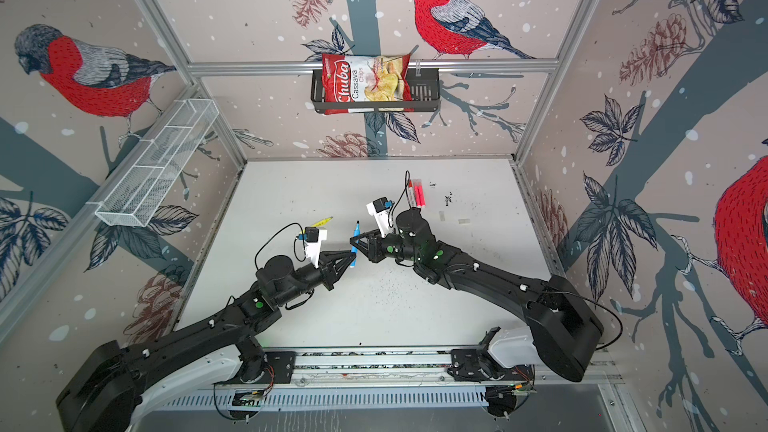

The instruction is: Insert the pens into the pen caps

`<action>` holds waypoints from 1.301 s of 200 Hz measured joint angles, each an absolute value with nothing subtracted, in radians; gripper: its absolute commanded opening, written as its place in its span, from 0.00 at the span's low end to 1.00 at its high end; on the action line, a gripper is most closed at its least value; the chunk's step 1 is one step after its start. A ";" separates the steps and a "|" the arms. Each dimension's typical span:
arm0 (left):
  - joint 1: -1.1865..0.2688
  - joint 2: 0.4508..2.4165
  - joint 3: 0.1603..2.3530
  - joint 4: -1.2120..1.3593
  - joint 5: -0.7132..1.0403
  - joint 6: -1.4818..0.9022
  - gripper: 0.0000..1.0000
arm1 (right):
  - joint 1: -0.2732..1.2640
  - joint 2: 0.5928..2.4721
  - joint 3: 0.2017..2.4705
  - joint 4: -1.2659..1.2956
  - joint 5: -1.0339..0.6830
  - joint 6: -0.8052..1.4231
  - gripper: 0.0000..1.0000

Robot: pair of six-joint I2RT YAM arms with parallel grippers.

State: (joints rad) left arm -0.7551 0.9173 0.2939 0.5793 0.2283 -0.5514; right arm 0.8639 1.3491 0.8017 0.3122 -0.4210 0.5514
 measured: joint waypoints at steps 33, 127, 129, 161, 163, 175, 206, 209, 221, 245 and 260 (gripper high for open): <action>-0.756 0.926 0.294 0.582 0.228 -0.556 0.34 | 0.869 1.346 0.819 0.296 -0.393 0.535 0.13; -0.756 0.950 0.320 0.562 0.234 -0.549 0.22 | 0.908 1.369 0.864 0.221 -0.369 0.488 0.14; -0.756 0.950 0.320 0.561 0.234 -0.549 0.22 | 0.909 1.369 0.865 0.221 -0.369 0.487 0.14; -0.756 0.950 0.320 0.541 0.231 -0.550 0.12 | 0.922 1.381 0.877 0.199 -0.358 0.469 0.14; -0.756 0.950 0.320 0.541 0.229 -0.550 0.11 | 0.923 1.381 0.878 0.197 -0.357 0.467 0.14; -0.756 0.950 0.320 0.541 0.227 -0.550 0.04 | 0.928 1.383 0.886 0.187 -0.348 0.457 0.14; -0.756 0.952 0.321 0.537 0.226 -0.550 0.00 | 0.936 1.384 0.896 0.163 -0.333 0.443 0.23; -0.756 0.952 0.321 0.537 0.226 -0.550 0.00 | 0.936 1.384 0.896 0.163 -0.332 0.443 0.25; -0.756 0.953 0.321 0.539 0.229 -0.549 0.00 | 0.938 1.383 0.900 0.152 -0.331 0.443 0.37; -0.756 0.950 0.322 0.541 0.231 -0.549 0.00 | 0.942 1.369 0.916 0.118 -0.320 0.440 0.62; -0.756 0.944 0.322 0.541 0.228 -0.549 0.00 | 0.931 1.349 0.928 0.089 -0.286 0.440 0.70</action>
